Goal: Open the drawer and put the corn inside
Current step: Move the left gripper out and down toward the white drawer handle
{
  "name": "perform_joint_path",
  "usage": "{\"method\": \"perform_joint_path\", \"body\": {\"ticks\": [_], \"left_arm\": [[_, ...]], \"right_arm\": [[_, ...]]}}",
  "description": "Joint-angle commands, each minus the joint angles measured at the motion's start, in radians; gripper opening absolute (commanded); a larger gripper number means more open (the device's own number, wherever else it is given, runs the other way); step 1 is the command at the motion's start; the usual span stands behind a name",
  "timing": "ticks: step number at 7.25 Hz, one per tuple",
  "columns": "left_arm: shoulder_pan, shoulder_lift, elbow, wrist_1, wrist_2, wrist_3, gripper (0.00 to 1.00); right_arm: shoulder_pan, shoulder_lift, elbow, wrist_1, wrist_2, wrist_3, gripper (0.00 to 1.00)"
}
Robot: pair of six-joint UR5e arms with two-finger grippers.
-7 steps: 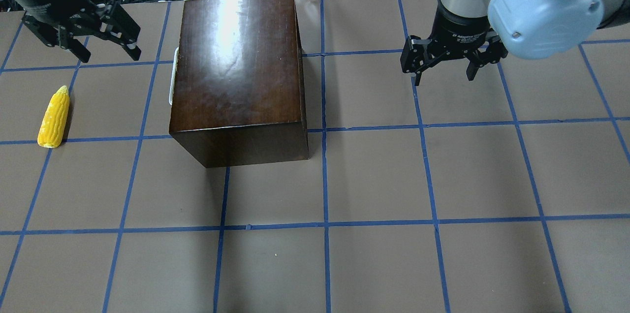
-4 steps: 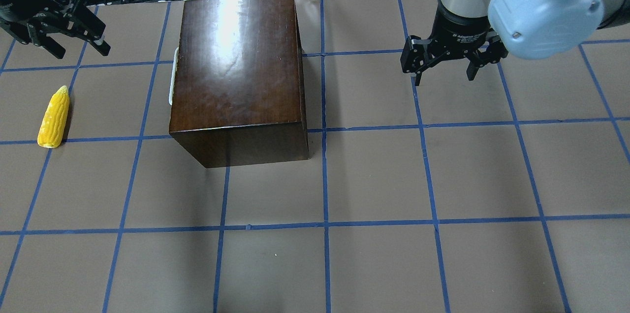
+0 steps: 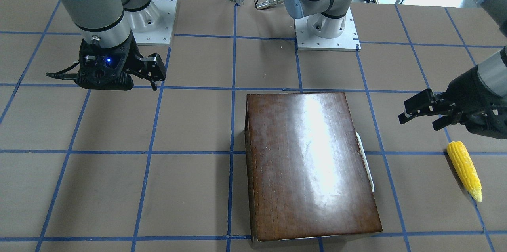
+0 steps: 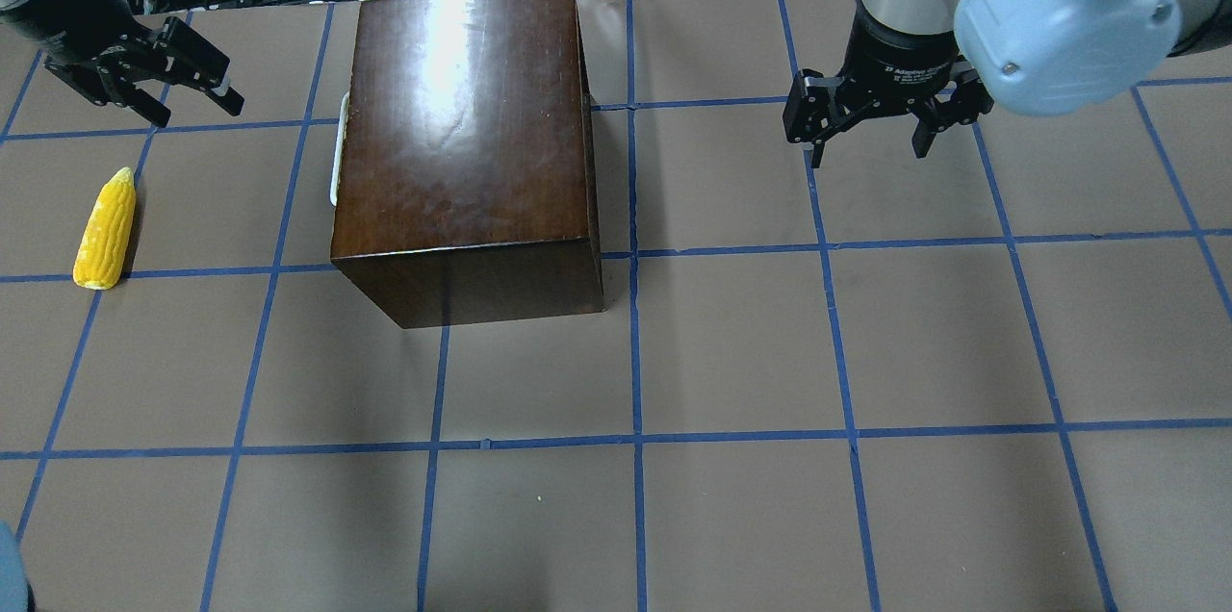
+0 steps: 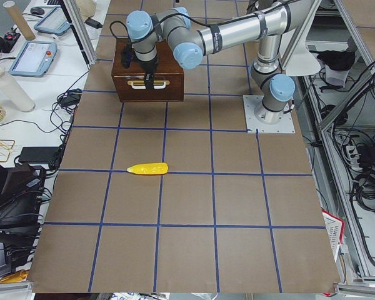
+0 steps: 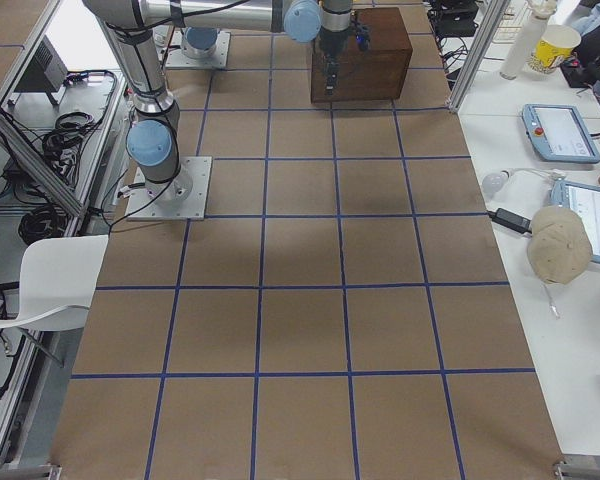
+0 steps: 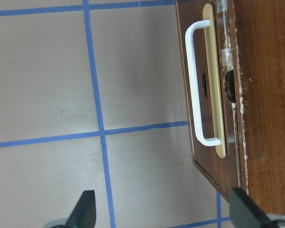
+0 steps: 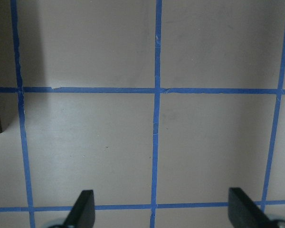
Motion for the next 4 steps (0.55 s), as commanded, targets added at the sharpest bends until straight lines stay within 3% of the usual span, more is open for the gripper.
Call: {"method": "perform_joint_path", "body": {"ticks": [1, 4], "left_arm": [[0.001, -0.041, -0.003, 0.016, -0.05, -0.003, 1.0], [0.001, -0.091, -0.021, 0.066, -0.077, 0.001, 1.0]], "right_arm": [[0.0, 0.0, 0.0, 0.0, 0.001, 0.0, 1.0], [0.0, 0.0, 0.0, 0.0, 0.001, 0.0, 1.0]]}}
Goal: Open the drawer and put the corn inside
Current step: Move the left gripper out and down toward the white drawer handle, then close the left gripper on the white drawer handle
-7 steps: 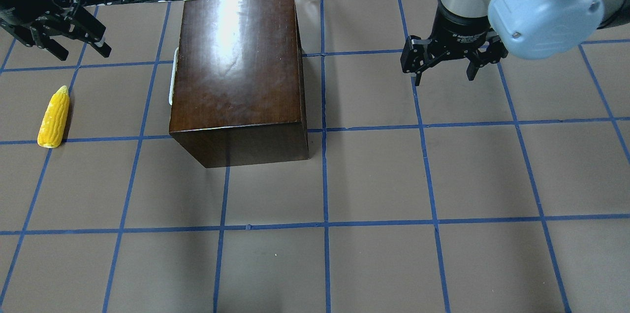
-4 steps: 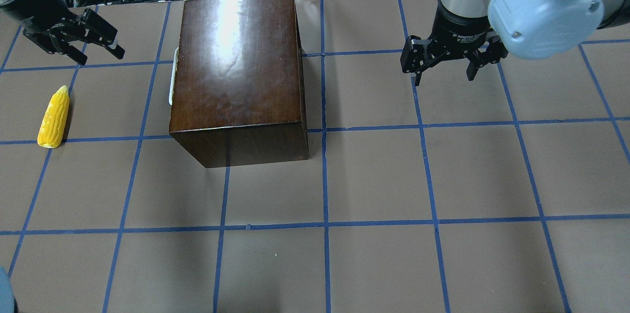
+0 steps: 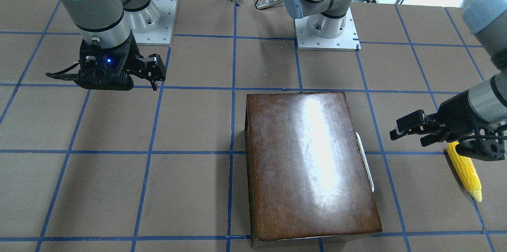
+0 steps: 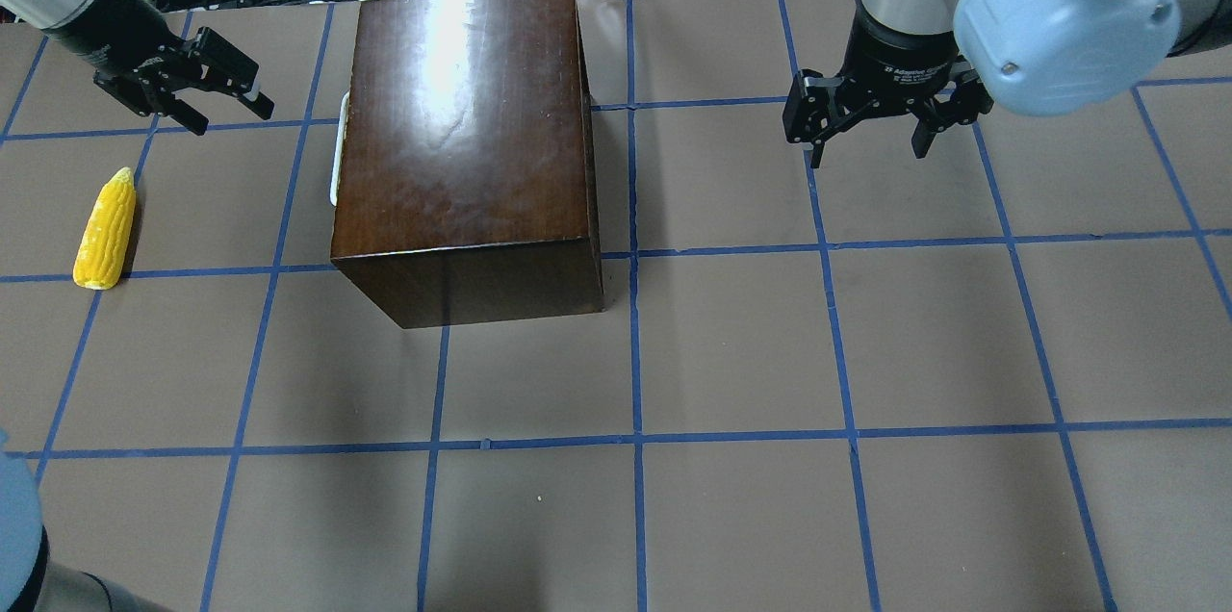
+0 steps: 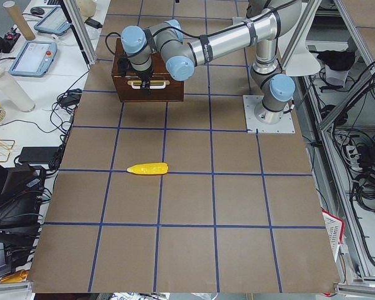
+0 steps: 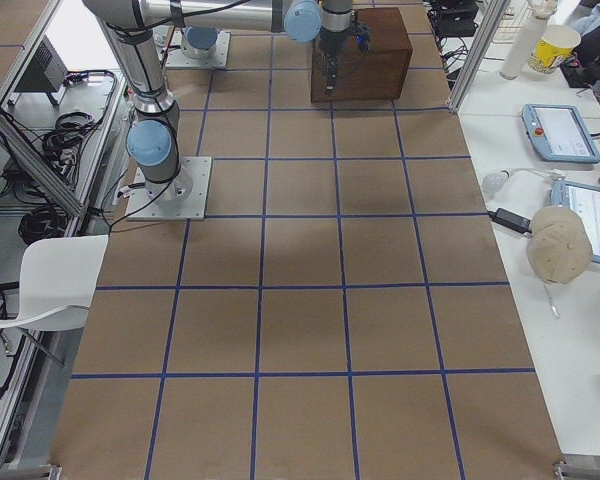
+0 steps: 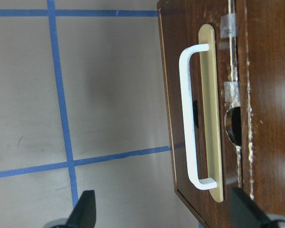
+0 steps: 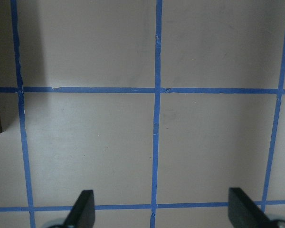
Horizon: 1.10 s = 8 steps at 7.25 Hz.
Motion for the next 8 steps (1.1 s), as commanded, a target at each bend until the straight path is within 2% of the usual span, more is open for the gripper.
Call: {"method": "perform_joint_path", "body": {"ticks": [1, 2, 4, 8], "left_arm": [[0.0, -0.032, -0.041, 0.08, -0.065, 0.009, 1.0], [-0.003, -0.043, -0.077, 0.13, -0.067, 0.009, 1.0], [-0.02, -0.046, -0.104, 0.139, -0.085, 0.008, 1.0], [-0.026, -0.067, -0.121, 0.175, -0.108, 0.008, 1.0]], "right_arm": [[0.0, -0.001, 0.0, 0.0, 0.0, 0.0, 1.0], [0.0, -0.001, 0.0, 0.0, 0.0, 0.0, 1.0], [0.0, 0.001, 0.0, 0.0, 0.0, 0.0, 1.0], [0.0, -0.001, 0.0, 0.0, 0.0, 0.0, 1.0]]}}
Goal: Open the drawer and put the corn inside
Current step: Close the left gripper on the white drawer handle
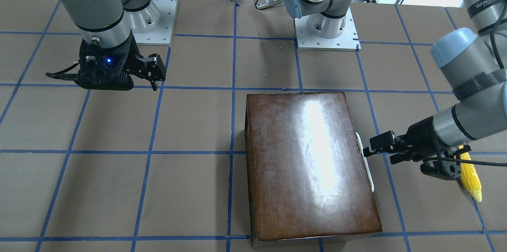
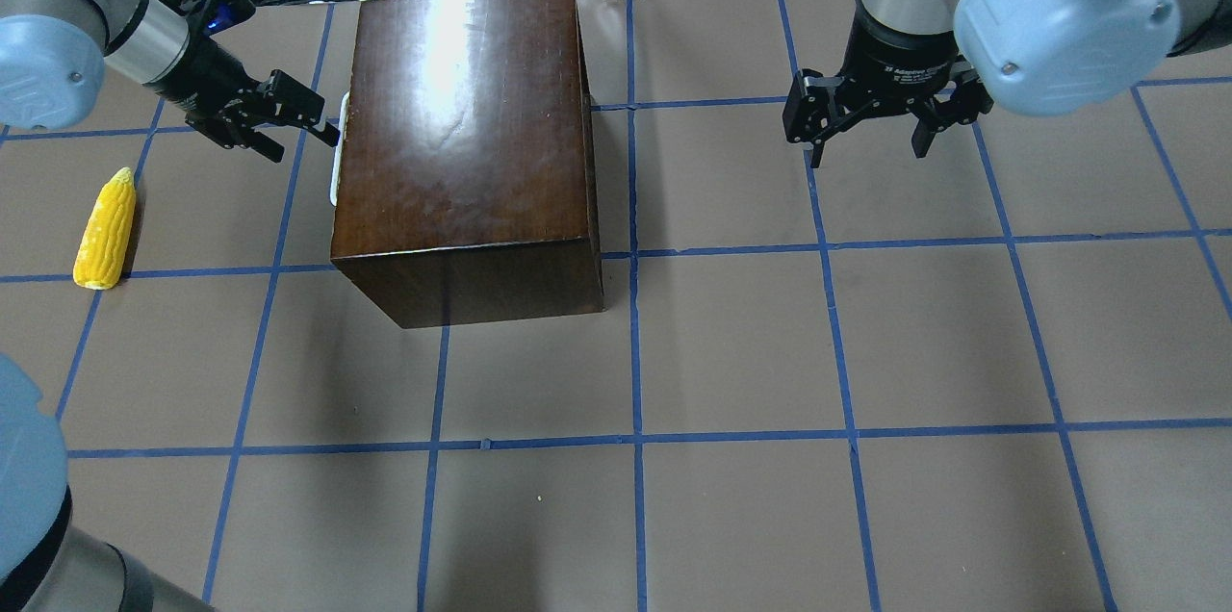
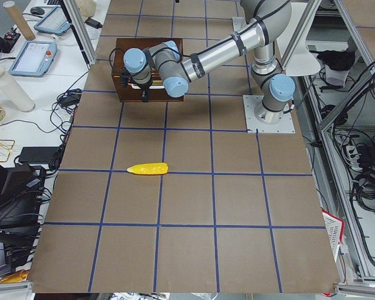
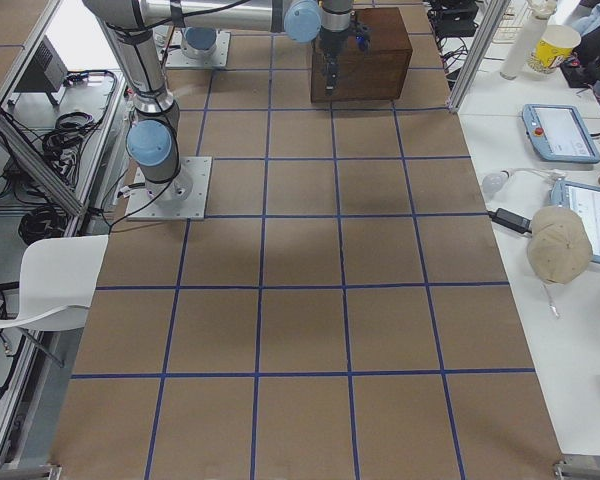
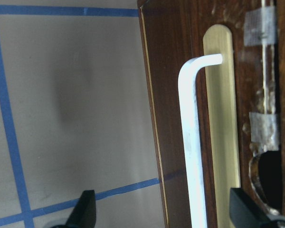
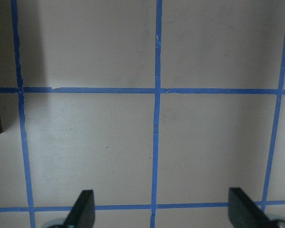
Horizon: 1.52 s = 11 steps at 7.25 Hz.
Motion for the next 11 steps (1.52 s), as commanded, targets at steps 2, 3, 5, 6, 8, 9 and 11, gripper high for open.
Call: {"method": "perform_joint_path", "body": {"ticks": [2, 3, 5, 6, 8, 9, 11], "left_arm": [[0.0, -0.019, -0.003, 0.012, -0.006, 0.011, 1.0], [0.0, -0.026, -0.003, 0.014, -0.005, 0.014, 1.0], [-0.001, -0.03, -0.006, 0.012, -0.008, 0.012, 1.0], [-0.001, -0.032, -0.018, 0.014, -0.006, 0.012, 1.0], [-0.001, -0.05, -0.02, 0.026, -0.006, 0.012, 1.0], [-0.001, -0.055, -0.02, 0.026, -0.006, 0.012, 1.0], [0.0, -0.062, -0.01, 0.038, -0.003, 0.018, 1.0]], "right_arm": [[0.0, 0.001, 0.0, 0.0, 0.0, 0.0, 1.0], [0.0, 0.0, 0.0, 0.001, 0.0, 0.0, 1.0], [0.0, 0.001, 0.0, 0.001, 0.0, 0.0, 1.0], [0.0, 0.001, 0.0, 0.0, 0.0, 0.0, 1.0], [0.0, 0.0, 0.0, 0.0, 0.0, 0.0, 1.0], [0.0, 0.0, 0.0, -0.001, 0.0, 0.0, 1.0], [0.0, 0.0, 0.0, 0.001, 0.0, 0.0, 1.0]]}}
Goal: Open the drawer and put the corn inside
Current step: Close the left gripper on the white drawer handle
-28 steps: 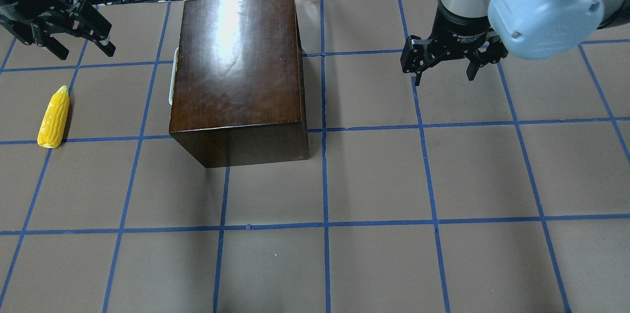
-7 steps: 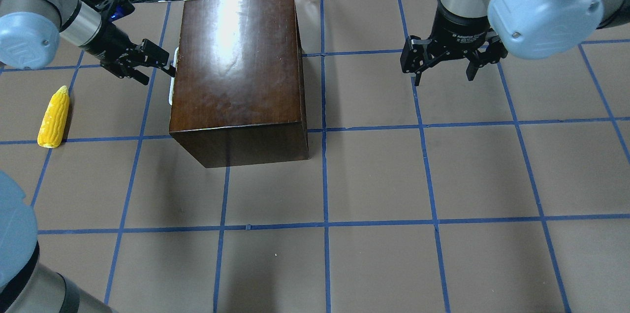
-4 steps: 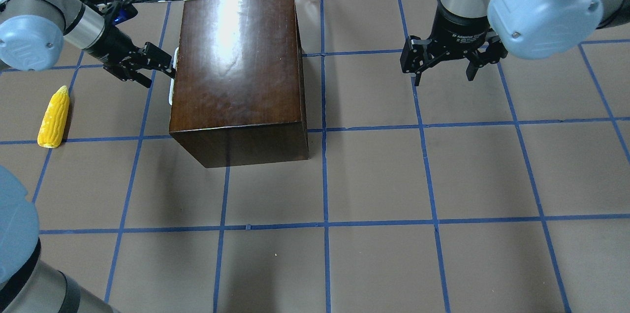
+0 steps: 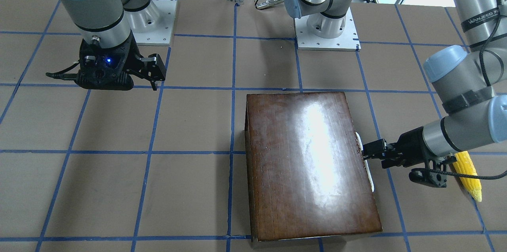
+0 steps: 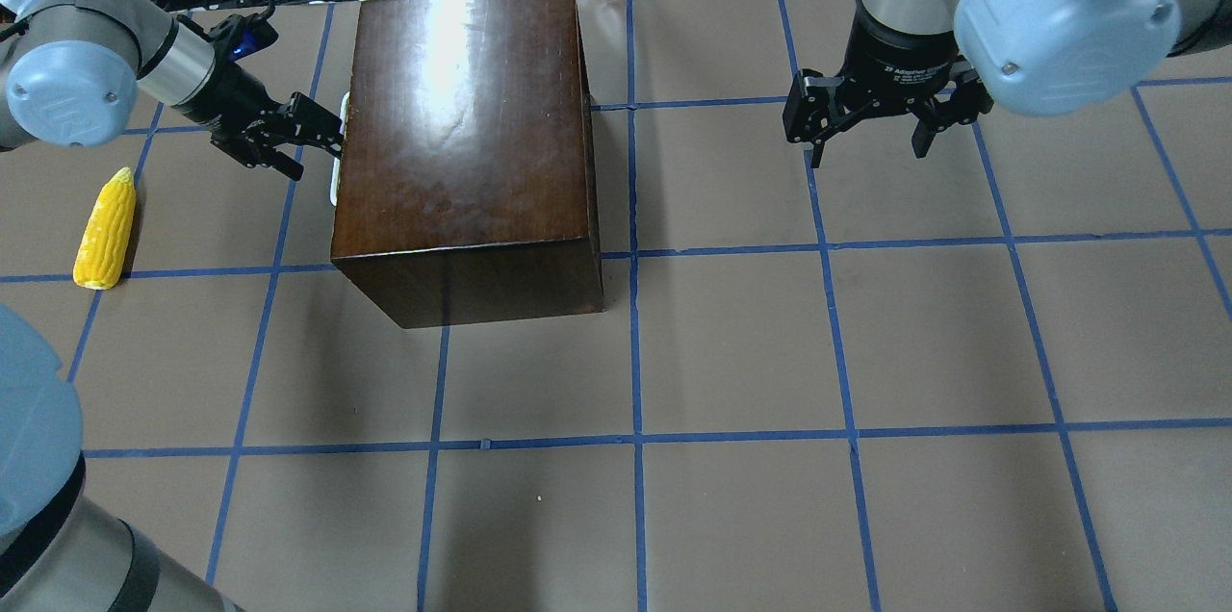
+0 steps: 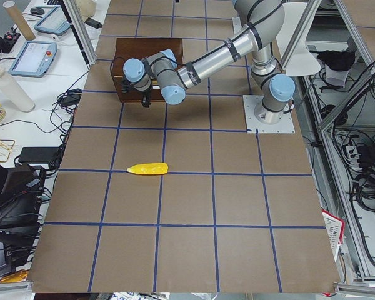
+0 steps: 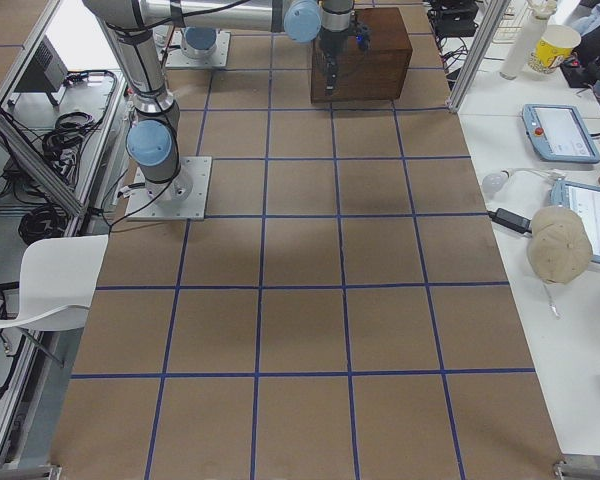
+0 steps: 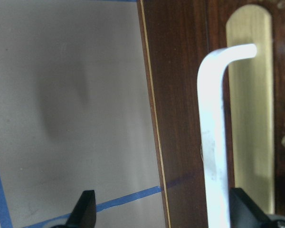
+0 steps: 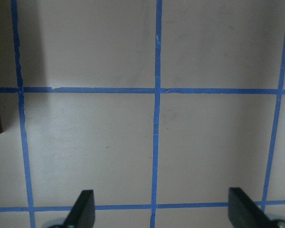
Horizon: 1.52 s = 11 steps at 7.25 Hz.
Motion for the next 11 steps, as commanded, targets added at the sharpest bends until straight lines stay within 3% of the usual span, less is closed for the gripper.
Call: {"method": "perform_joint_path", "body": {"ticks": [1, 11], "left_arm": [[0.002, -0.018, 0.008, 0.023, 0.003, 0.01, 1.0], [0.019, -0.021, 0.032, 0.023, 0.016, 0.024, 1.0]], "right_arm": [[0.0, 0.0, 0.0, -0.001, 0.0, 0.0, 1.0], [0.0, 0.0, 0.0, 0.001, 0.0, 0.0, 1.0]]}}
